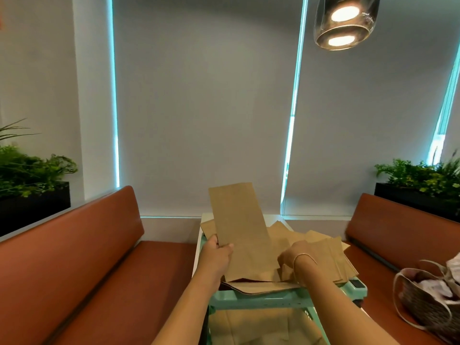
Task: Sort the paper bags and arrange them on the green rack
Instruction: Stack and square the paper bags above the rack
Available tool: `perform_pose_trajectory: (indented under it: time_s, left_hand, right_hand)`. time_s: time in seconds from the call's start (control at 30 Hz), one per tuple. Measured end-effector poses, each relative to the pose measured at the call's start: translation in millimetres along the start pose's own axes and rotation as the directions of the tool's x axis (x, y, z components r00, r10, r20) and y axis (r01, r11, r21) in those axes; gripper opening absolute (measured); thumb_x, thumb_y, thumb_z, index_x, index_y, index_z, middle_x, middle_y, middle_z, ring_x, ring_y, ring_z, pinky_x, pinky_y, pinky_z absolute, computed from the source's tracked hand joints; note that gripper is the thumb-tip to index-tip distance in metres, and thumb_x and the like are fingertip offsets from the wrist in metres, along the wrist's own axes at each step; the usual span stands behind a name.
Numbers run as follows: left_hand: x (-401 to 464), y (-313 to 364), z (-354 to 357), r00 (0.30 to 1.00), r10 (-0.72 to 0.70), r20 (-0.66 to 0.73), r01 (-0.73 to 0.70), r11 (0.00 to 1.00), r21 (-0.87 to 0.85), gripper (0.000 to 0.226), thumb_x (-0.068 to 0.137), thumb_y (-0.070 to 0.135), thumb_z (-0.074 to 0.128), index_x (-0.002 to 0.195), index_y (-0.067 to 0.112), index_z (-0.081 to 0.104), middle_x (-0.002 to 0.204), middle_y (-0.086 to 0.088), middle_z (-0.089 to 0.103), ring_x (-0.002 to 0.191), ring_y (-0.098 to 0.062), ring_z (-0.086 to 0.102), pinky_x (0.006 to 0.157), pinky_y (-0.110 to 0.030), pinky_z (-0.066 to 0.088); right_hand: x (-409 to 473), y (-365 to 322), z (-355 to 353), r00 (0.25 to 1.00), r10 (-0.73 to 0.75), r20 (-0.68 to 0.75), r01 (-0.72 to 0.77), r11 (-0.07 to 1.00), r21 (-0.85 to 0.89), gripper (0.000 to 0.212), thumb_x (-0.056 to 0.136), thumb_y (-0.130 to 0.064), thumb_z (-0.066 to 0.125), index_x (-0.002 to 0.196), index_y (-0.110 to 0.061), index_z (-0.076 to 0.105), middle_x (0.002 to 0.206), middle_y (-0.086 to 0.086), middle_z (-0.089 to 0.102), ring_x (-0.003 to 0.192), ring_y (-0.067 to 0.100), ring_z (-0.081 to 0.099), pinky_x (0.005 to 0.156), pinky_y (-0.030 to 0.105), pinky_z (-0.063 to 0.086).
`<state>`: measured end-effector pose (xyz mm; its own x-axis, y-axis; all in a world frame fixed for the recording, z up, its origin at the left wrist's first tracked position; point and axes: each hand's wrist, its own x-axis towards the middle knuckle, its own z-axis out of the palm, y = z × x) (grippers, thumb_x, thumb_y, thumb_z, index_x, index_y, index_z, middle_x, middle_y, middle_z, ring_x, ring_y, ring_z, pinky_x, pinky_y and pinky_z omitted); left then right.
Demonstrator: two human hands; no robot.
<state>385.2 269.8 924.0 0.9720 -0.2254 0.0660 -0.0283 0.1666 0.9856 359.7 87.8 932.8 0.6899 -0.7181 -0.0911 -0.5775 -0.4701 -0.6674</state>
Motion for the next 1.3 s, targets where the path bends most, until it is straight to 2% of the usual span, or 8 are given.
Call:
perform_pose_trajectory:
  time_s: [0.17,0.3,0.47,0.57,0.67,0.93,1.13,1.3]
  left_hand:
    - [2,0,-1,1.000,-0.019,-0.003,0.019,1.000,0.006,0.024,0.094,0.003,0.049,0.112,0.016,0.057,0.109,-0.006,0.065,0.102,-0.026,0.061,0.084,-0.038,0.052]
    - [3,-1,-1,0.999,-0.030,-0.013,0.030,1.000,0.005,0.024,0.093,0.004,0.050,0.114,0.015,0.057,0.110,-0.006,0.065,0.102,-0.027,0.062,0.091,-0.045,0.051]
    - [3,0,-1,0.998,-0.043,-0.037,0.042,0.999,-0.028,0.017,0.093,0.003,0.052,0.095,0.018,0.057,0.102,-0.006,0.066,0.096,-0.026,0.062,0.089,-0.043,0.052]
    - [4,-1,-1,0.997,-0.034,-0.064,0.033,0.999,-0.017,0.019,0.092,0.001,0.053,0.089,0.020,0.055,0.099,-0.005,0.064,0.095,-0.025,0.061,0.088,-0.041,0.051]
    - [4,-1,-1,0.996,-0.042,-0.082,0.043,0.999,0.015,0.015,0.090,0.003,0.055,0.094,0.017,0.057,0.102,-0.007,0.066,0.098,-0.027,0.062,0.091,-0.046,0.051]
    - [2,1,0,0.997,-0.060,-0.038,0.056,0.994,-0.095,0.014,0.096,0.013,0.050,0.109,0.014,0.057,0.107,-0.007,0.065,0.103,-0.025,0.061,0.088,-0.040,0.051]
    - [4,0,0,0.998,-0.047,-0.035,0.044,0.996,-0.082,0.011,0.094,0.010,0.052,0.100,0.019,0.055,0.107,-0.006,0.065,0.104,-0.024,0.061,0.093,-0.041,0.049]
    - [4,0,-2,0.999,-0.031,-0.043,0.028,0.996,-0.087,0.018,0.096,0.007,0.048,0.110,0.013,0.056,0.109,-0.008,0.065,0.104,-0.025,0.061,0.096,-0.046,0.048]
  right_hand:
    - [-2,-5,-10,0.985,-0.167,0.044,0.171,0.977,-0.129,0.017,0.093,-0.018,0.049,0.100,-0.007,0.062,0.092,0.008,0.060,0.084,0.018,0.051,0.079,0.027,0.045]
    - [-6,-7,-21,0.948,-0.257,-0.187,0.301,0.916,0.264,0.017,0.091,-0.012,0.050,0.105,-0.010,0.060,0.096,0.009,0.062,0.085,0.021,0.055,0.075,0.031,0.046]
    - [-27,-4,-30,0.963,-0.109,-0.247,0.269,0.458,0.847,0.033,0.086,-0.003,0.060,0.114,-0.014,0.047,0.105,0.009,0.057,0.095,0.025,0.056,0.081,0.040,0.052]
    - [-35,-3,-27,0.981,-0.125,-0.151,0.178,0.250,0.952,0.056,0.080,0.006,0.064,0.127,-0.008,0.038,0.114,0.012,0.050,0.103,0.029,0.055,0.073,0.036,0.053]
    - [-44,-6,-17,0.981,-0.176,-0.085,0.118,0.189,0.975,0.041,0.079,0.013,0.059,0.112,-0.008,0.044,0.103,0.011,0.054,0.090,0.025,0.058,0.072,0.038,0.052]
    - [-47,-9,23,0.970,-0.232,0.068,0.048,0.461,0.886,0.040,0.083,0.003,0.059,0.116,-0.015,0.045,0.101,0.008,0.056,0.085,0.024,0.057,0.058,0.032,0.052]
    - [-44,-10,31,0.963,-0.254,0.086,0.133,0.729,0.671,0.072,0.064,-0.012,0.081,0.126,-0.010,0.045,0.104,0.012,0.062,0.083,0.026,0.065,0.055,0.031,0.056]
    - [-37,-9,11,0.954,-0.273,-0.122,0.297,0.820,0.489,0.108,0.066,-0.028,0.081,0.148,-0.013,0.012,0.107,0.010,0.061,0.104,0.029,0.056,0.092,0.042,0.048]
